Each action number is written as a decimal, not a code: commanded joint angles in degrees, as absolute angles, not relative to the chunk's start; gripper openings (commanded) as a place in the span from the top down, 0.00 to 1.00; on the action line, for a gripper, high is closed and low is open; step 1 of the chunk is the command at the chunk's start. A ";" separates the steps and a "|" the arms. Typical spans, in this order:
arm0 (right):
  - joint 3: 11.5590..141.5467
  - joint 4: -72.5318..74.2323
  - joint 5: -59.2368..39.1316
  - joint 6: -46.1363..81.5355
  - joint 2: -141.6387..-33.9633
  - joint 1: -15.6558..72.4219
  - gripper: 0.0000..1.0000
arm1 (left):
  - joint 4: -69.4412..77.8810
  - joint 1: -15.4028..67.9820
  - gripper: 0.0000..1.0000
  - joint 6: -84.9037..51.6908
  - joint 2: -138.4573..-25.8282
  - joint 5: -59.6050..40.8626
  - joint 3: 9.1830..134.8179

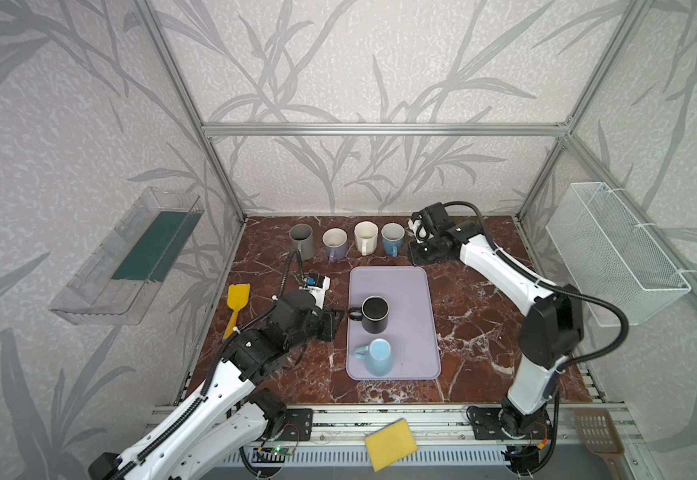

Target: Turn the mug right side up

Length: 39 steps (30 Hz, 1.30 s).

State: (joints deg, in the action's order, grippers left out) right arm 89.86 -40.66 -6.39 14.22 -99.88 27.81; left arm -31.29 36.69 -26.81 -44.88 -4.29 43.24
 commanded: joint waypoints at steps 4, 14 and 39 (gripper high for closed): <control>75.51 -31.99 -9.55 12.84 -86.08 28.62 0.72 | -27.29 36.60 0.64 -28.04 -49.91 -2.75 41.37; 63.38 -30.60 -7.87 13.68 -72.76 28.70 0.72 | -23.20 36.74 0.65 -29.30 -60.02 -5.77 40.78; 60.69 -30.59 -6.68 14.07 -69.96 28.65 0.73 | -11.31 40.67 0.67 -33.10 -73.03 -13.58 41.65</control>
